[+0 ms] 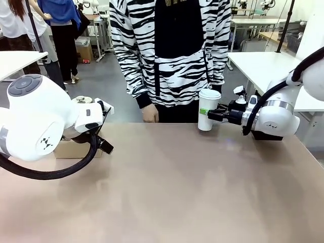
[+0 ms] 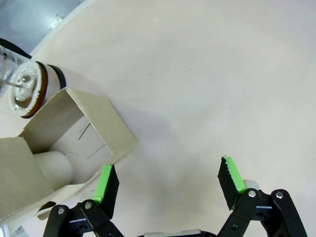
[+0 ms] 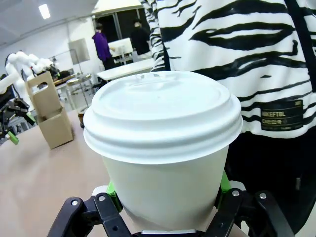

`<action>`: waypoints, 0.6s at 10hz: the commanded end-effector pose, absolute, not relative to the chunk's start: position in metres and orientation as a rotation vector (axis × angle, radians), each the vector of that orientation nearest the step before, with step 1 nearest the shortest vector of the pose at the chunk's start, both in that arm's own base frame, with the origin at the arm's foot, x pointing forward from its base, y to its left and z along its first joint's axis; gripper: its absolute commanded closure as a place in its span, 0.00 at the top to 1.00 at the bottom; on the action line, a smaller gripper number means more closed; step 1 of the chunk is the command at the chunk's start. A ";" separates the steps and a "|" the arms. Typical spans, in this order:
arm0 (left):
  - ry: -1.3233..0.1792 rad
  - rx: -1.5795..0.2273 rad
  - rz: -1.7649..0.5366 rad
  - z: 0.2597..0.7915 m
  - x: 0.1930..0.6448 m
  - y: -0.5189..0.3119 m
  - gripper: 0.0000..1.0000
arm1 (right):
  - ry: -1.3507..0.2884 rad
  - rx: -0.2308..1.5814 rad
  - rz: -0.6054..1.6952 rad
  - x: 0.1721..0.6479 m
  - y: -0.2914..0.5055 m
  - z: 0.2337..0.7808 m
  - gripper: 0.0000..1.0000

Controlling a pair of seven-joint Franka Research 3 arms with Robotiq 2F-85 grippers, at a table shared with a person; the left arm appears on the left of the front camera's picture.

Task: Pour a drink into a cup and package it in a carrier.
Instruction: When a person places the Paper Cup Lid on the 600 ml Paper Cup , lift the 600 ml Paper Cup.

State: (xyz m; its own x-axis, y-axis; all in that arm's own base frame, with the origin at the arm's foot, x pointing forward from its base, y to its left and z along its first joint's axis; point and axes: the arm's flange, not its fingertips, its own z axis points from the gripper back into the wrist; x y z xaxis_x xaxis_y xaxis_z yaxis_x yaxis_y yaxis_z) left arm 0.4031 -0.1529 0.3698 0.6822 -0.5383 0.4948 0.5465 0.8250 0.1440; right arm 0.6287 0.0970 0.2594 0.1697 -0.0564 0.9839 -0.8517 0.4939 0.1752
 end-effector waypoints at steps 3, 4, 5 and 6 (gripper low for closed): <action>-0.551 -0.020 -0.607 0.370 0.403 -0.152 1.00 | -1.303 0.910 0.684 0.630 0.098 0.265 0.80; -0.551 -0.020 -0.607 0.370 0.403 -0.152 1.00 | -1.303 0.910 0.684 0.630 0.098 0.265 0.80; -0.551 -0.020 -0.607 0.370 0.403 -0.152 1.00 | -1.303 0.910 0.684 0.630 0.098 0.265 0.80; -0.551 -0.020 -0.607 0.370 0.403 -0.152 1.00 | -1.303 0.910 0.684 0.630 0.098 0.265 0.80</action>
